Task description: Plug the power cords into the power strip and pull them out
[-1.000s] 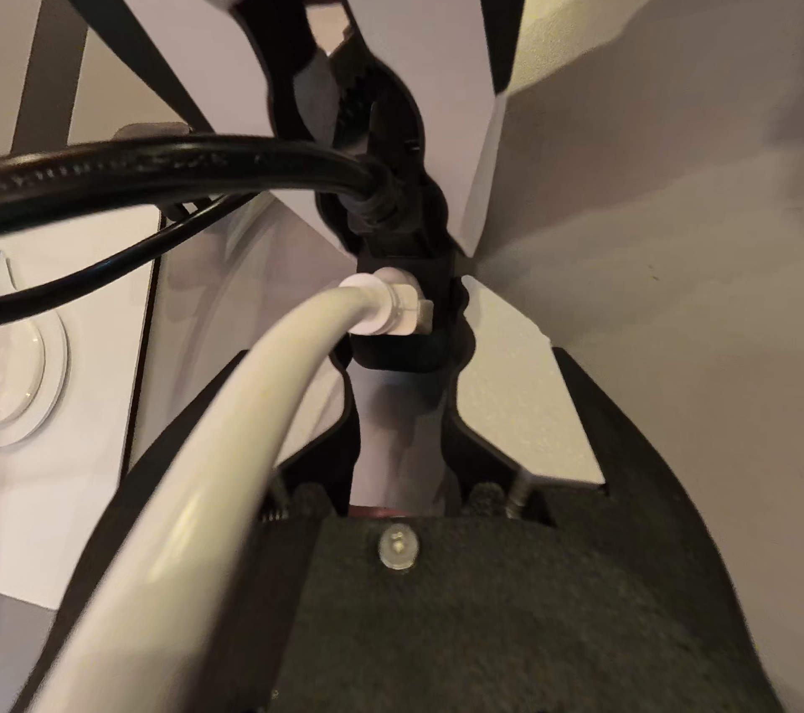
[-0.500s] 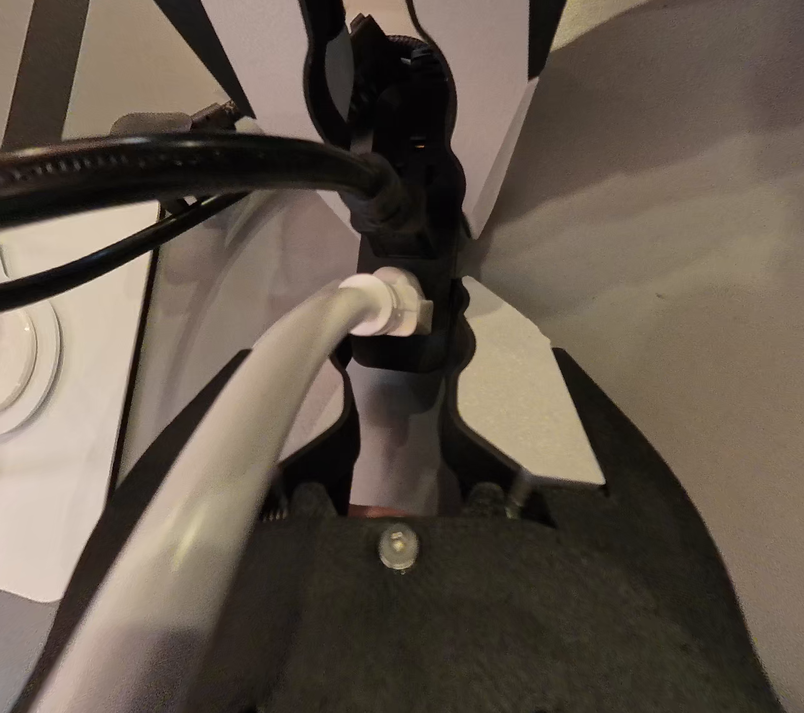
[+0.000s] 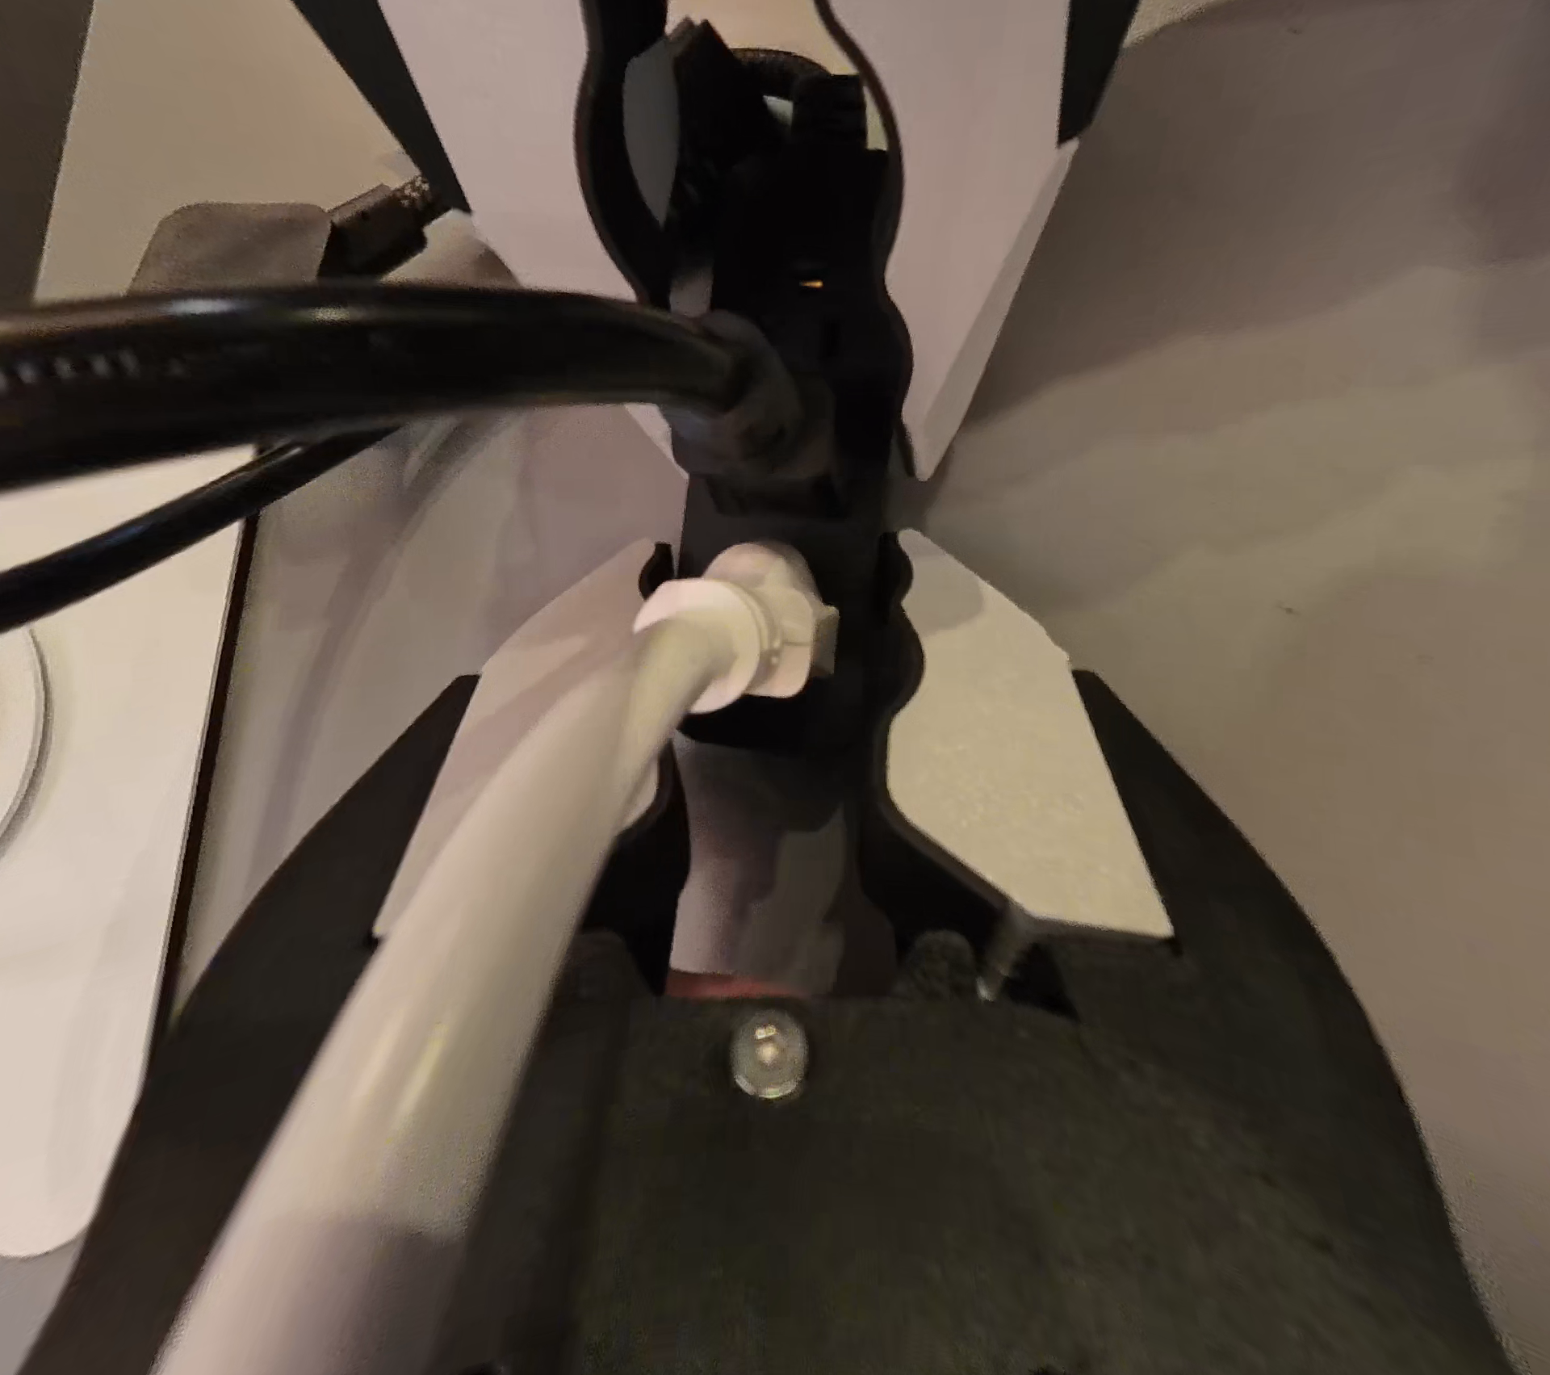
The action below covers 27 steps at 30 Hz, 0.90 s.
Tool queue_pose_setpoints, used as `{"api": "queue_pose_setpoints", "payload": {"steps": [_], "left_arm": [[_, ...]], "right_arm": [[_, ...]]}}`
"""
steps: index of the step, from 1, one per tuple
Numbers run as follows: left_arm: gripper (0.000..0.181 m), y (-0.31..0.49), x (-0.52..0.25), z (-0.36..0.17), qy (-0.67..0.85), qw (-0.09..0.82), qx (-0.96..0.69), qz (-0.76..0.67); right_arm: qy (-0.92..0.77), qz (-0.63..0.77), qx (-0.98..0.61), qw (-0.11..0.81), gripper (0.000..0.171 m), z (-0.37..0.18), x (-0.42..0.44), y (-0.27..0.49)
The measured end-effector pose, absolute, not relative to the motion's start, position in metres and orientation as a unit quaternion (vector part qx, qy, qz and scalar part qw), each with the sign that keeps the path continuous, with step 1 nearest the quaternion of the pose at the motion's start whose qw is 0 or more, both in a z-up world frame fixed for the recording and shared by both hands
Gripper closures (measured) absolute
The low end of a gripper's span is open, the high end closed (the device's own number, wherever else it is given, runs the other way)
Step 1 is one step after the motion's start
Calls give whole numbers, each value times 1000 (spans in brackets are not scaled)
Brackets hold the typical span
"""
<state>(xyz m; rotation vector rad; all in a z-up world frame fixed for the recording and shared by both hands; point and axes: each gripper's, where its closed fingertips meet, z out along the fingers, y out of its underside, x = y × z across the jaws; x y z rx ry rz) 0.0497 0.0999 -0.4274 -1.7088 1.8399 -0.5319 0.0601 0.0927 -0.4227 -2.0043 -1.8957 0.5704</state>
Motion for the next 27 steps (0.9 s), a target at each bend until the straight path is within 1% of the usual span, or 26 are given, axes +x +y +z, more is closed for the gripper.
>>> {"api": "queue_pose_setpoints", "payload": {"steps": [9, 14, 17, 27], "left_arm": [[135, 108, 45, -427, 684, 289, -642, -190], [135, 113, 45, -426, 672, 295, -654, -186], [135, 113, 46, -427, 671, 295, -654, -190], [135, 114, 46, -426, 669, 296, -654, -191]], "right_arm": [[-663, 186, -701, 184, 130, -416, 58, 100], [-661, 179, -696, 215, 135, -405, 57, 107], [-661, 181, -695, 218, 135, -406, 56, 108], [-655, 184, -694, 235, 133, -394, 50, 110]]}}
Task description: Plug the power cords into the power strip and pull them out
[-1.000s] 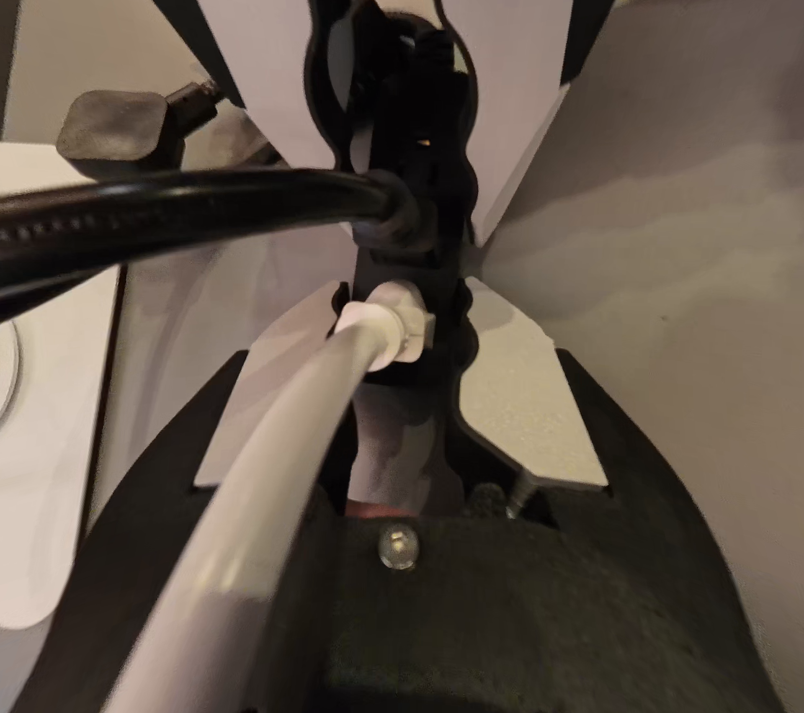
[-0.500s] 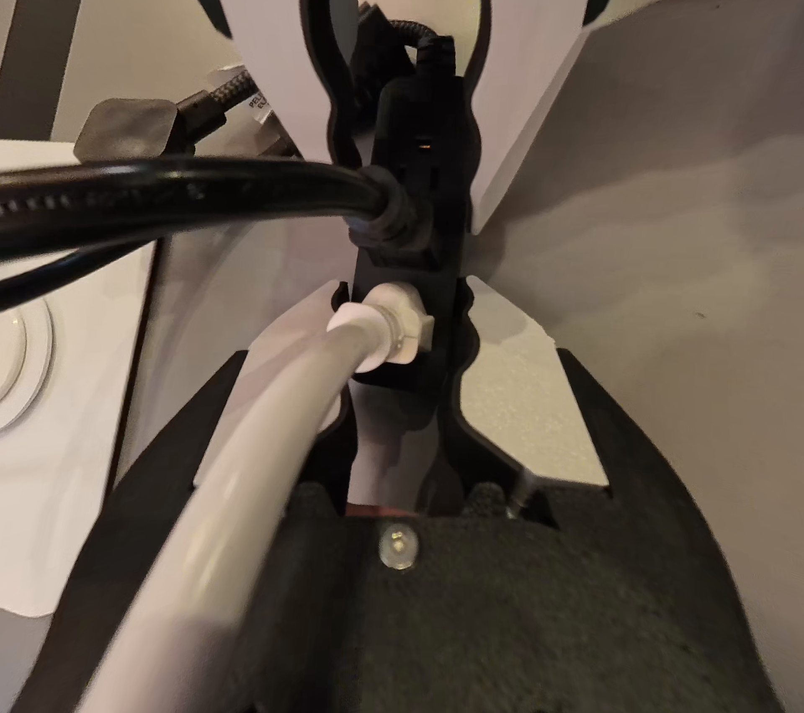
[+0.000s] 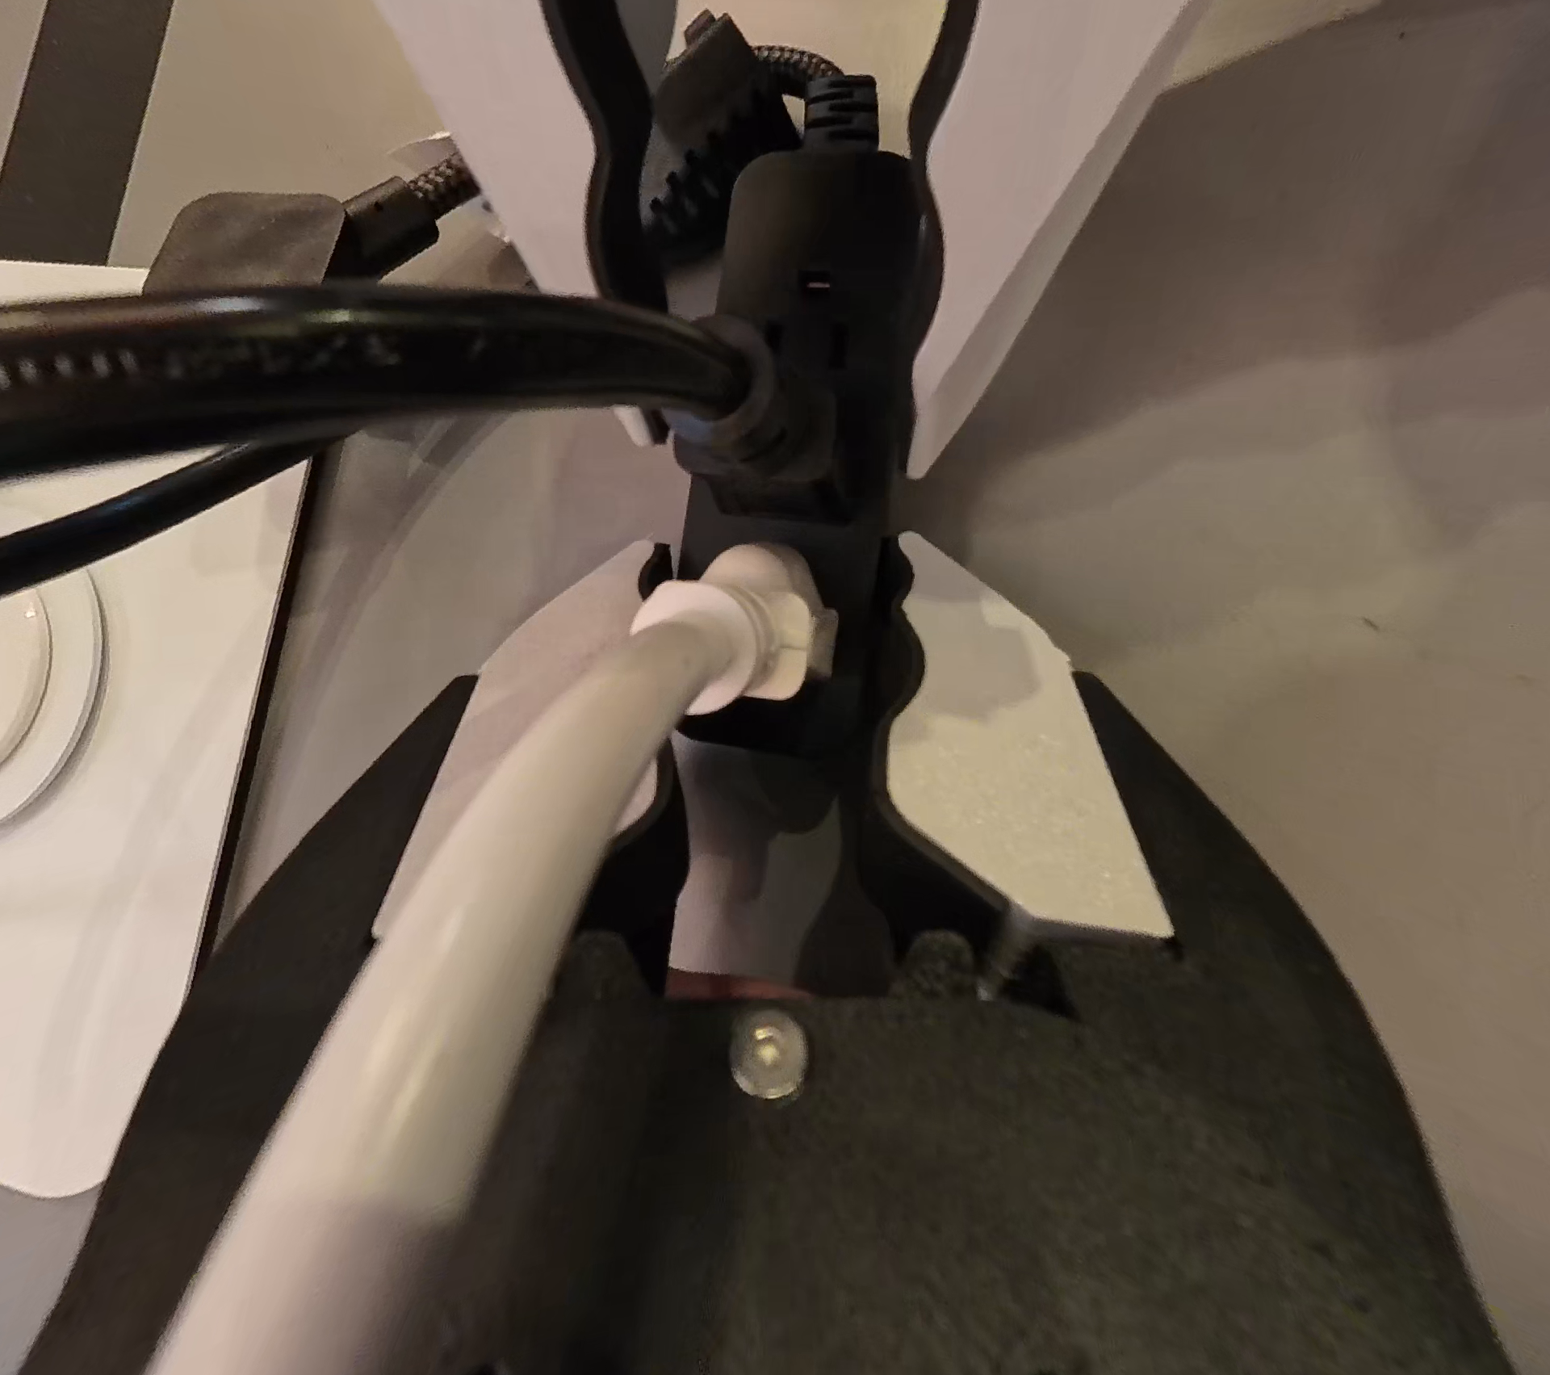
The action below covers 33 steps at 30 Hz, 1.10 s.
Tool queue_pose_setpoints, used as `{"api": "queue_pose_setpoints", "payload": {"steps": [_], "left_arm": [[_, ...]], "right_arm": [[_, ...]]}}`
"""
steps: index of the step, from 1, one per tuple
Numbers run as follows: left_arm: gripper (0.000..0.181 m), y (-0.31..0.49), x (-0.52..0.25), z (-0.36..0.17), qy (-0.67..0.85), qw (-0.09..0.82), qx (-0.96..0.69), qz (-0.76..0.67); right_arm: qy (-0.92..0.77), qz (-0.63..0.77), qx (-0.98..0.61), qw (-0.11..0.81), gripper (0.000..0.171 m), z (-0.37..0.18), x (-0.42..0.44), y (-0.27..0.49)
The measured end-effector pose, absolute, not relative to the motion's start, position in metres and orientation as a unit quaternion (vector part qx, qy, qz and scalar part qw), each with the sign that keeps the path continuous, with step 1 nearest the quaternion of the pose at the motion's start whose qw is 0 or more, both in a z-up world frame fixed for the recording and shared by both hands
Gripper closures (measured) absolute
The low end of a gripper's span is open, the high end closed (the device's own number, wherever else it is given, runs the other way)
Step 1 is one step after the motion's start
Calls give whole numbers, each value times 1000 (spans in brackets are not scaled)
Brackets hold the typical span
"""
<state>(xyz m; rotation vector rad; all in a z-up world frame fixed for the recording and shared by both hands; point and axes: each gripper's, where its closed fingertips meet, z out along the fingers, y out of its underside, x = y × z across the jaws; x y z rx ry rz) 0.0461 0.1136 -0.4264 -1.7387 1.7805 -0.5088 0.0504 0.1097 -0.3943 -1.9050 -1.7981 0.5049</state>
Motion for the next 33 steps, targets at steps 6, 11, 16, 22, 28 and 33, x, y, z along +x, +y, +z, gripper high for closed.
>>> {"api": "queue_pose_setpoints", "payload": {"steps": [6, 11, 16, 22, 28, 33], "left_arm": [[135, 115, 47, -426, 668, 300, -654, -192], [134, 115, 47, -426, 669, 303, -651, -191], [104, 115, 34, -427, 665, 280, -663, -197], [111, 108, 34, -426, 672, 272, -655, -215], [109, 115, 23, -422, 668, 265, -673, -175], [102, 134, 19, -422, 644, 290, -691, -153]], "right_arm": [[-649, 195, -695, 242, 148, -396, 38, 113], [-646, 218, -687, 251, 149, -396, 37, 112], [-650, 215, -684, 252, 148, -394, 38, 112], [-652, 213, -683, 251, 148, -394, 40, 111], [-651, 215, -685, 249, 148, -394, 43, 111], [-644, 222, -688, 252, 148, -392, 43, 112]]}}
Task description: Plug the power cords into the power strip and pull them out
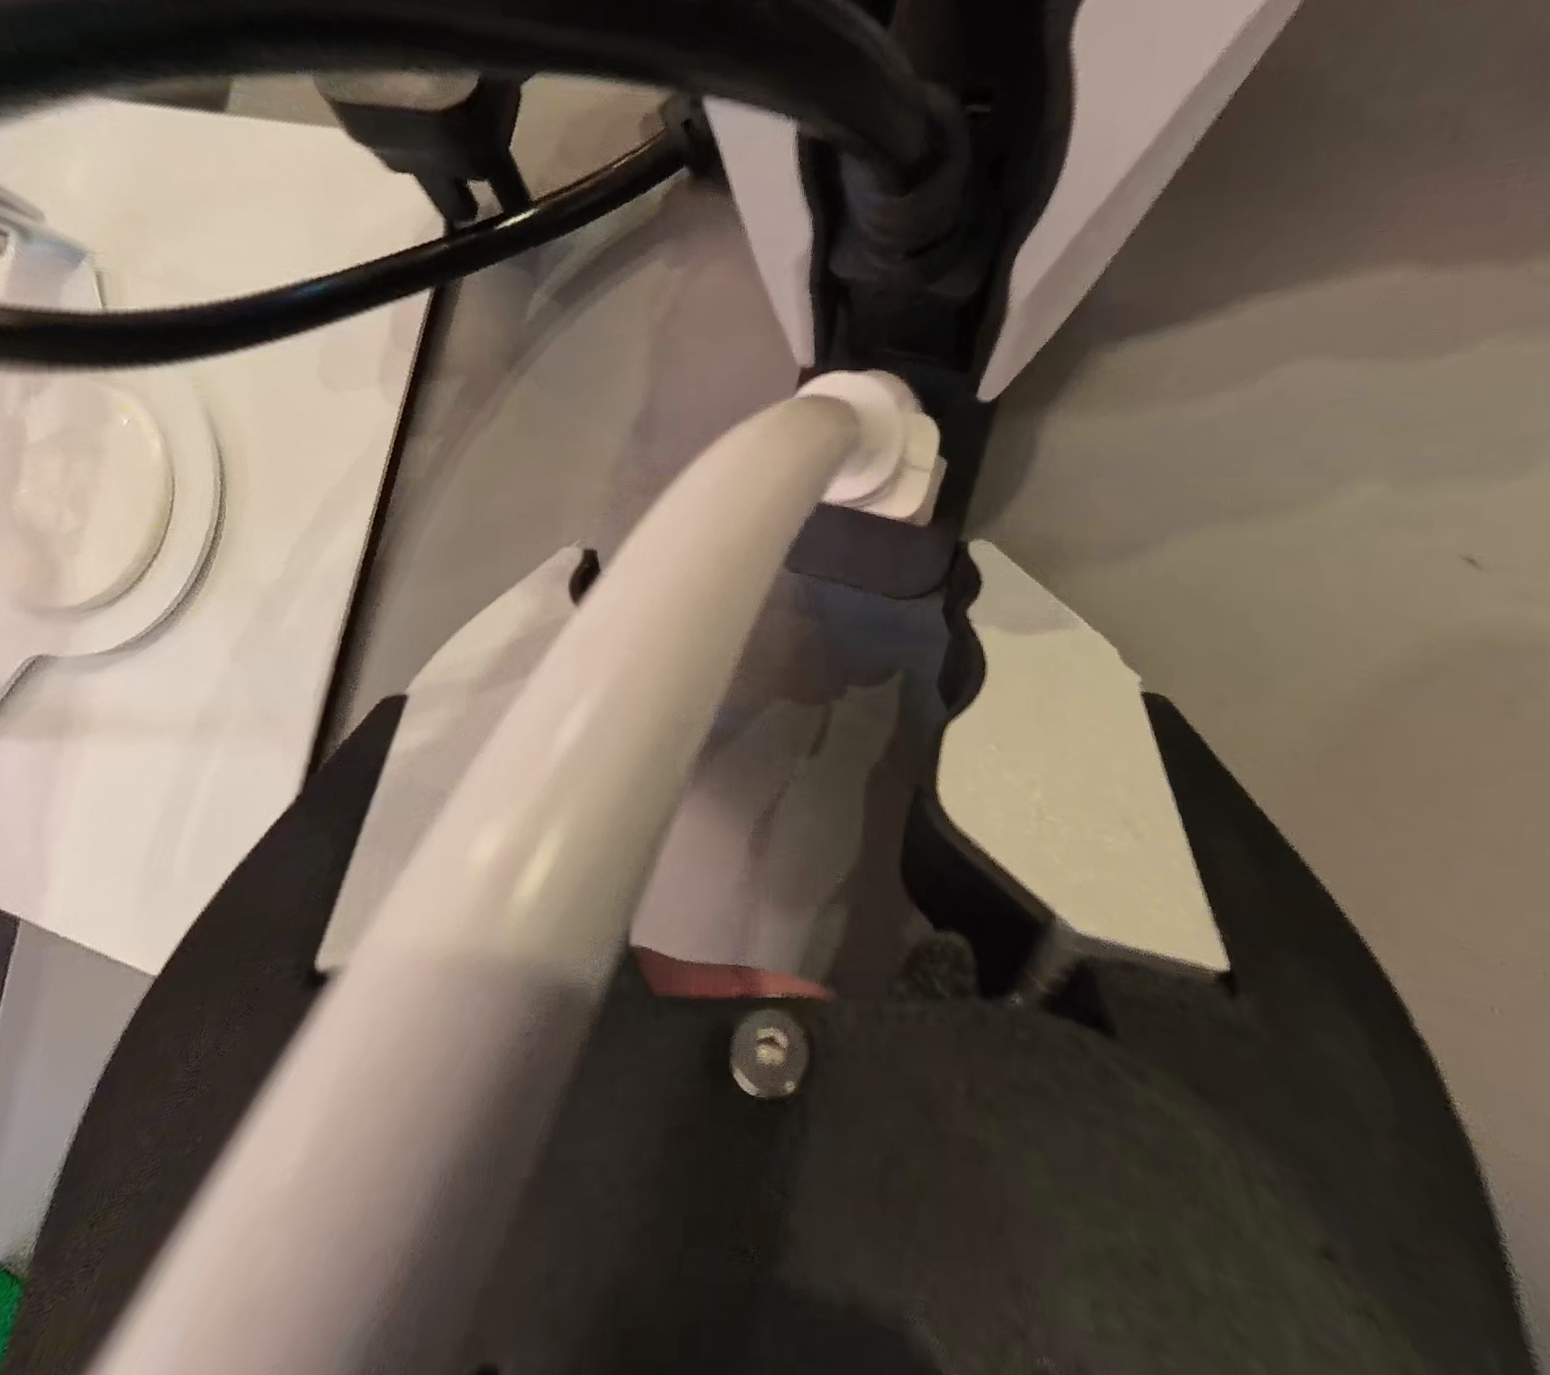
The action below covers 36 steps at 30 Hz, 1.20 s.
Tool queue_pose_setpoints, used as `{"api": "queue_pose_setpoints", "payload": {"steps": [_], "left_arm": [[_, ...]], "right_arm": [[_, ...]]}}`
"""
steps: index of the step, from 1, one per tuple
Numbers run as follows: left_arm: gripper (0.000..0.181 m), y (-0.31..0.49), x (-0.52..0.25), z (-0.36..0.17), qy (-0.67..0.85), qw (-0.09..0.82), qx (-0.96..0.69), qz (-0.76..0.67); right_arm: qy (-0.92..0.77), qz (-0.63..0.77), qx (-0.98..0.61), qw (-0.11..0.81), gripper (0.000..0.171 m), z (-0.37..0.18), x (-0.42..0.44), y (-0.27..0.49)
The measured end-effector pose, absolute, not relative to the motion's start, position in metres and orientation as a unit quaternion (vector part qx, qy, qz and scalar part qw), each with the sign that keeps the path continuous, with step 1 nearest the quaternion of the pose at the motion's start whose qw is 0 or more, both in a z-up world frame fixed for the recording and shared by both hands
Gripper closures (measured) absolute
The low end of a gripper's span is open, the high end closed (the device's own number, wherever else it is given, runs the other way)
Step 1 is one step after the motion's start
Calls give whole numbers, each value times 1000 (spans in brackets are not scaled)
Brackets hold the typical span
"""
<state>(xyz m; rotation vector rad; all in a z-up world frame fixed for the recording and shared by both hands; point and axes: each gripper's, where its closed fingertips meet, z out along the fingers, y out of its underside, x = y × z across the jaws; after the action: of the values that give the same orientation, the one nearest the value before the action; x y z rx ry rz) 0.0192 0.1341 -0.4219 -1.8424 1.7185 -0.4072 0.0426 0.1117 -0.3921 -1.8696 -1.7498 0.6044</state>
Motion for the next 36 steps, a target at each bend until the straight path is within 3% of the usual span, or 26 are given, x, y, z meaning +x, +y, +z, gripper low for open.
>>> {"api": "queue_pose_setpoints", "payload": {"steps": [3, 6, 12, 20, 24, 36], "left_arm": [[104, 135, 17, -425, 645, 287, -692, -152], [118, 120, 14, -429, 652, 244, -697, -169], [117, 80, 2, -429, 693, 144, -687, -164], [104, 92, 30, -383, 624, 227, -711, -229], [96, 101, 32, -373, 602, 254, -721, -230], [99, 112, 40, -367, 568, 276, -737, -241]], "right_arm": [[-640, 222, -691, 252, 148, -391, 44, 113], [-633, 211, -702, 250, 148, -392, 47, 117], [-616, 197, -721, 249, 149, -396, 52, 126], [-596, 188, -741, 246, 147, -397, 50, 131], [-602, 160, -748, 229, 118, -397, 63, 128], [-617, 115, -768, 125, 98, -409, 90, 100]]}}
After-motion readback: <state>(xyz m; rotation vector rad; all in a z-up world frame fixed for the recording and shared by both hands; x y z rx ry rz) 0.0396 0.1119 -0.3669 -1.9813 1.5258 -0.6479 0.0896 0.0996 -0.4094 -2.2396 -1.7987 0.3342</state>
